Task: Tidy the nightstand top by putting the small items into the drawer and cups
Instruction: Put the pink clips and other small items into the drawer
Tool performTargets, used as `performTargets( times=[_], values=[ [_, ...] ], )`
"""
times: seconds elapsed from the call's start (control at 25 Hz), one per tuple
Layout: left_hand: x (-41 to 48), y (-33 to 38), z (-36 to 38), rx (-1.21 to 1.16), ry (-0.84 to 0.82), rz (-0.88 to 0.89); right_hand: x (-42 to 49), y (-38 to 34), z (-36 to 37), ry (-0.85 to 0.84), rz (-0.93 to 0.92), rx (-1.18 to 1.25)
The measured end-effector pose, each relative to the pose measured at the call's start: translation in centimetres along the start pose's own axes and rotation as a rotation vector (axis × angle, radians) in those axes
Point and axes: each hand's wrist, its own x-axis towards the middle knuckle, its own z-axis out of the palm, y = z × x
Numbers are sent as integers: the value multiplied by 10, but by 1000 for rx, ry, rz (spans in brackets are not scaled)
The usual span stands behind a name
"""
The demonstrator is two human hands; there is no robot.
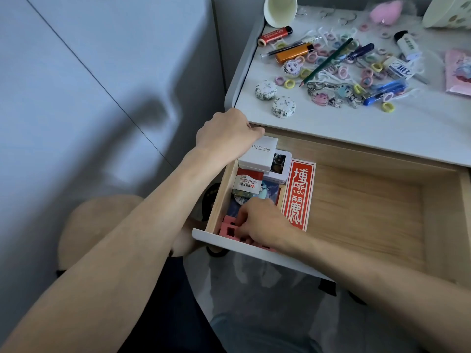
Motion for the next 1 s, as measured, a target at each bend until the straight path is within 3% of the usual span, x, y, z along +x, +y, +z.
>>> performTargets(
  times=[0.16, 0.4, 0.64, 0.76, 1.0],
  values=[
    [-2, 4, -1, 7, -10, 5, -3, -5, -1, 12, -74, -145],
    [-1, 5, 0, 9, -21, -9, -17, 3, -38, 131, -24, 17],
    [0, 1, 0, 51, -12, -33, -16, 21, -50, -175, 16, 529],
    [1, -5, 0, 73, -14, -57, -16, 30, -51, -186, -8, 488],
    [2, -8, 1, 80, -28, -55, -13, 22, -40, -52, -51, 256]
  ],
)
